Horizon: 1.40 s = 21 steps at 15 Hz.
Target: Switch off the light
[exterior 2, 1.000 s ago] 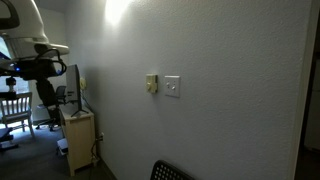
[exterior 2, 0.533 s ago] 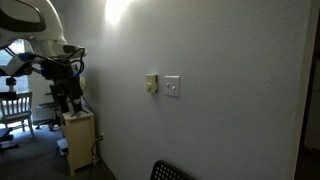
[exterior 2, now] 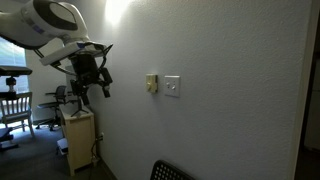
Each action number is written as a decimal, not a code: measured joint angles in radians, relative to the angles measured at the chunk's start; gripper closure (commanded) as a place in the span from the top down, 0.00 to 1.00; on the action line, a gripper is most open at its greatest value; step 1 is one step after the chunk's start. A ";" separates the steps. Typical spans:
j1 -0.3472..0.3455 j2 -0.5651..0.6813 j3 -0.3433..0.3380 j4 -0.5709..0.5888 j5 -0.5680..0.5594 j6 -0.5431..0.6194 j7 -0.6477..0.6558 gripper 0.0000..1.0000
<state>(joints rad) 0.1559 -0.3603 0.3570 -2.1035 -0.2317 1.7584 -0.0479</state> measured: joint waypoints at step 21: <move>0.045 0.072 -0.175 -0.136 -0.177 0.553 -0.473 1.00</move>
<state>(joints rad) 0.2008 -0.2887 0.1822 -2.2392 -0.4088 2.3110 -0.5212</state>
